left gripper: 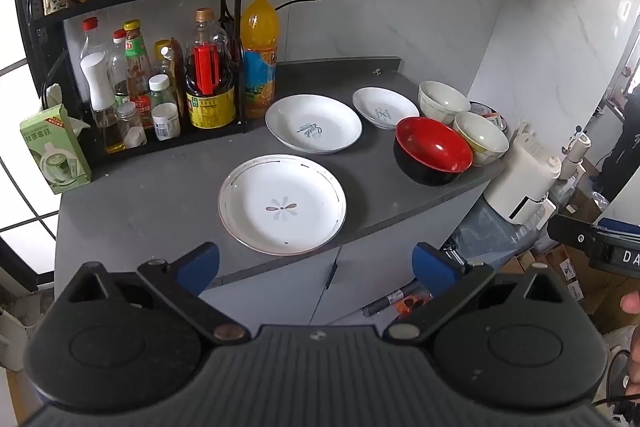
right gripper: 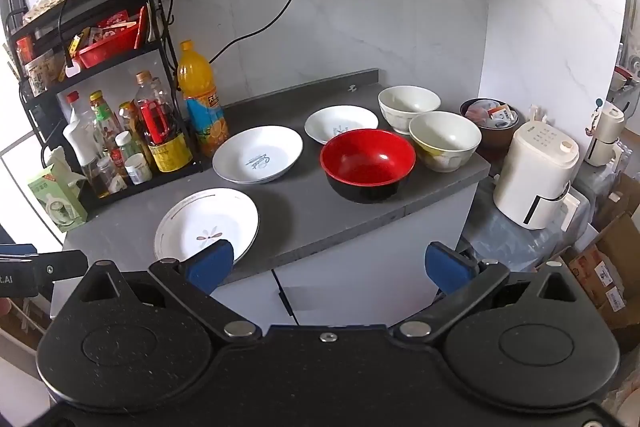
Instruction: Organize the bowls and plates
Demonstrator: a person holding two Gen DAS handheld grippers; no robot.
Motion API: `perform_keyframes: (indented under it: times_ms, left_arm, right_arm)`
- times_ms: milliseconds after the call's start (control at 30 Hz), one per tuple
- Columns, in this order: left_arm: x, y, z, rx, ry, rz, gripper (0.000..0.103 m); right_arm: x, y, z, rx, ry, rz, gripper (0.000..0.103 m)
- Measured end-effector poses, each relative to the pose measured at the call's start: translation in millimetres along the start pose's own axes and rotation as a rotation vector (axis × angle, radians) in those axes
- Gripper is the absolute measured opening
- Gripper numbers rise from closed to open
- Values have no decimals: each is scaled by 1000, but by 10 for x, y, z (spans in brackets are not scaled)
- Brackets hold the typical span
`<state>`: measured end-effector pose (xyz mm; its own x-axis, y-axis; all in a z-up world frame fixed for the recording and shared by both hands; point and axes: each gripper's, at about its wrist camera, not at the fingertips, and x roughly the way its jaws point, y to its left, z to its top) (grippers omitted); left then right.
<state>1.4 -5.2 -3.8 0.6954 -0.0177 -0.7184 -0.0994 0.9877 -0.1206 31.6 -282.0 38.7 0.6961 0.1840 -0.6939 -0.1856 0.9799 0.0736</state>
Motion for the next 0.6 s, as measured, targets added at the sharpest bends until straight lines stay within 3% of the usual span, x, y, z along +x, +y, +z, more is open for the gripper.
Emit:
perform_keyframes:
  times_ms: [600]
  left_arm:
    - [-34,-12,6,-3,-3,7,102]
  right_arm:
    - [-52,-61,-77,27,3,-9,103]
